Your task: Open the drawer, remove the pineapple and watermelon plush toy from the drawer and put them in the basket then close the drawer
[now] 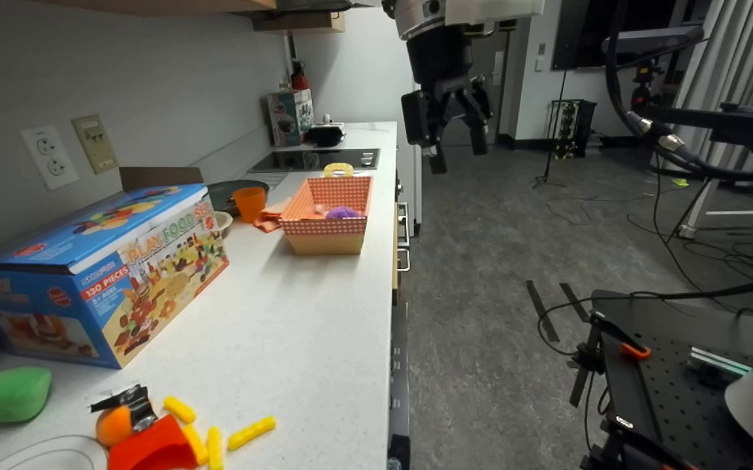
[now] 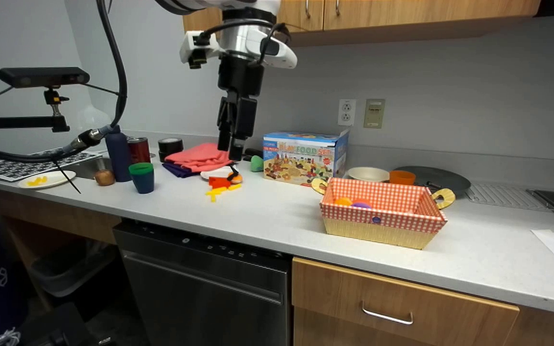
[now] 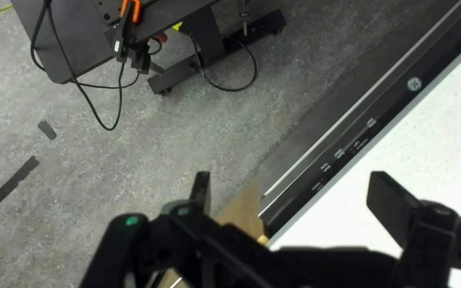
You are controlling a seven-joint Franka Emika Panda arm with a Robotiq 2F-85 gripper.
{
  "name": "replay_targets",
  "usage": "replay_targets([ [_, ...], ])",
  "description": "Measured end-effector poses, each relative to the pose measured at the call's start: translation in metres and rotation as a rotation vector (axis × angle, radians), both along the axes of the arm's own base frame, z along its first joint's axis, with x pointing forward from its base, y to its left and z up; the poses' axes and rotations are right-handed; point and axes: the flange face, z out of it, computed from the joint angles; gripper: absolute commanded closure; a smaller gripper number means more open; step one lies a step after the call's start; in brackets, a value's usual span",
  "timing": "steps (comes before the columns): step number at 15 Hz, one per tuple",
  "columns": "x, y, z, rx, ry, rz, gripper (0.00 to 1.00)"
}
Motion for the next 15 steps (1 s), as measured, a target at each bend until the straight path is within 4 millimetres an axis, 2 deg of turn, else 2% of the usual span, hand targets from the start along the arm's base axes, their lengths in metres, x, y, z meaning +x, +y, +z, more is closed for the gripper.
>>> replay_targets([
  [1, 0.001, -0.007, 0.001, -0.001, -0.01, -0.02, 0.0],
  [6, 0.002, -0.003, 0.001, -0.007, -0.015, -0.033, 0.0],
  [8, 0.003, -0.011, -0.003, -0.009, -0.008, -0.064, 0.0],
  [11, 0.011, -0.051, -0.03, -0.014, 0.015, -0.187, 0.0],
  [15, 0.023, -0.126, -0.095, 0.007, 0.04, -0.379, 0.0],
])
